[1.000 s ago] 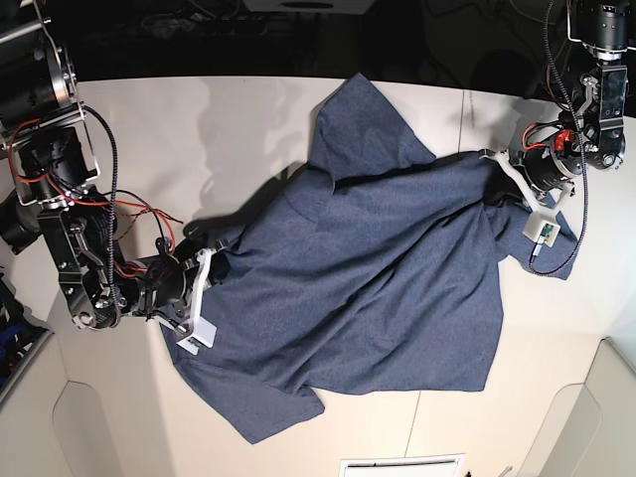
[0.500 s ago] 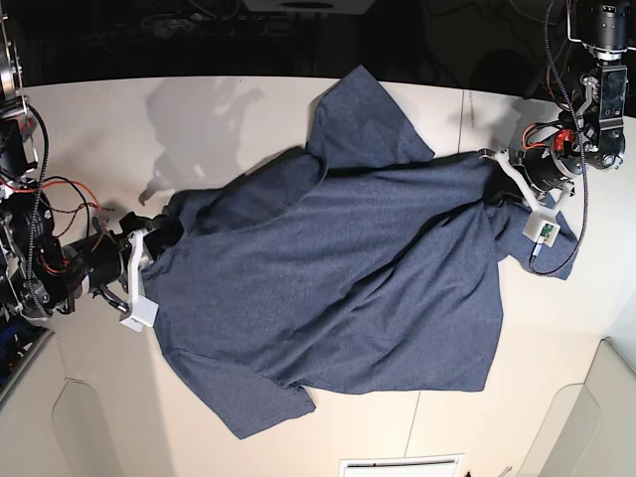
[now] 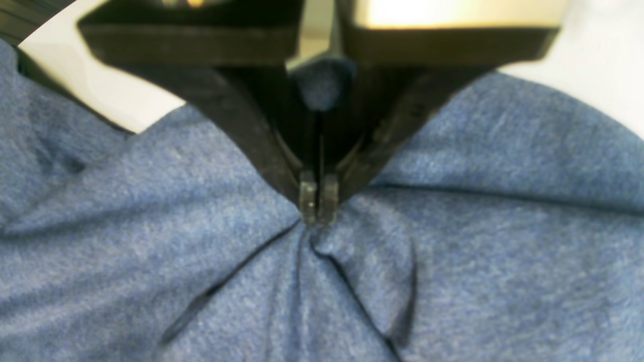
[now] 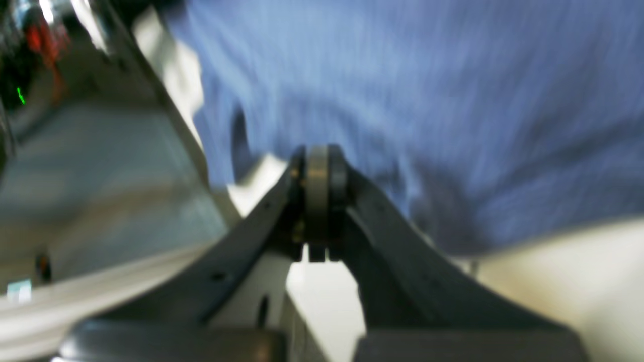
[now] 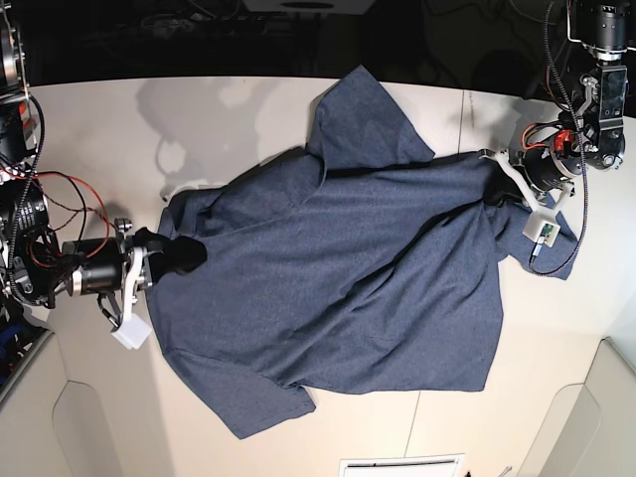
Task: Layout the t-shirt on the table in an organized manner, then fold the t-shirt properly
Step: 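Move the right gripper back over the shirt body and release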
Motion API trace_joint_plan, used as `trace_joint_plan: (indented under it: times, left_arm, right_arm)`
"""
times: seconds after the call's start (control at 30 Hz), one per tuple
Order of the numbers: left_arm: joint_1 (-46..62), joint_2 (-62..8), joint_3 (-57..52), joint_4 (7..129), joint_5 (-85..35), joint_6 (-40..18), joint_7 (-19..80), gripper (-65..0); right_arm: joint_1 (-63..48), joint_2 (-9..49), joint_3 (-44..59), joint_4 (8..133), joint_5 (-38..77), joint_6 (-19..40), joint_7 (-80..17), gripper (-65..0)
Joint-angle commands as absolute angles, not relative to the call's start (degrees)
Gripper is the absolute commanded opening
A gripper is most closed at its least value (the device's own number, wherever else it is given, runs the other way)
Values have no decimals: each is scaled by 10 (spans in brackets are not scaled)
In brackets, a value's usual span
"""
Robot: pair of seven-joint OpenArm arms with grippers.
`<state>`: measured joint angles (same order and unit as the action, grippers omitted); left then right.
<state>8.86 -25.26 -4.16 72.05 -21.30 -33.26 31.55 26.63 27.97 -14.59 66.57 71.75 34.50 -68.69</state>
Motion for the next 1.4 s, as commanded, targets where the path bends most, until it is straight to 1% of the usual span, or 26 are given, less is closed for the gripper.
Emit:
trace_joint_plan:
  times: [0.0,0.07,0.13,0.2,0.23,0.37,0.57,0.63,0.8,0.9,0.97,1.03,1.13,1.17,1.27,1.37]
  left_arm:
    - [105,-256,-37,706,-146,-298,408,-650]
    - [105,-256,-37,706,-146,-298,407,-650]
    - [105,-256,-37,706,-146,-298,407,-650]
    - [105,-255,-37,706,-146,-298,407,-650]
    - [105,-255,-37,706,-146,-298,407,-650]
    - [105,-256,-37,706,-146,-298,408,-650]
    - [105,-256,-37,706,-146,-298,410,-650]
    - [105,-256,-37,706,-146,-298,410,-650]
    - [105,-256,-37,706,-146,-298,410,-650]
    - [105,-256,-37,706,-146,-298,409,-650]
    - [105,-255,-37,706,-146,-298,409,-650]
    - [105,-255,-37,706,-146,-298,409,-650]
    - [105,-254,-37,706,-157,-298,409,-650]
    - [105,-254,-37,706,-157,-298,410,-650]
    - [105,-254,-37,706,-157,-298,410,-650]
    - [105,-254,-37,706,-156,-298,410,-650]
  right_arm:
    - [282,270,-127,678,709,347,-666,-650]
    - [282,241,-110,679,632,347,-622,-650]
    - [281,212,-119,679,526,342,-582,-650]
    - [279,189,-143,678,463,335,-579,-650]
    - [277,183,-162,678,456,332,-581,-650]
    - [277,184,-231,679,456,332,-610,-650]
    - [277,196,-250,679,472,332,-707,-650]
    - [277,206,-250,679,501,332,-734,-650]
    - [277,248,-250,679,616,334,-781,-650]
    - [277,267,-250,679,668,343,-774,-650]
    - [277,267,-246,681,666,342,-712,-650]
    - [278,253,-243,683,618,342,-626,-650]
    - [277,214,-242,685,487,340,-506,-650]
    - [277,199,-243,684,454,335,-484,-650]
    - [277,158,-251,684,363,333,-482,-650]
    - [277,142,-285,684,282,319,-520,-650]
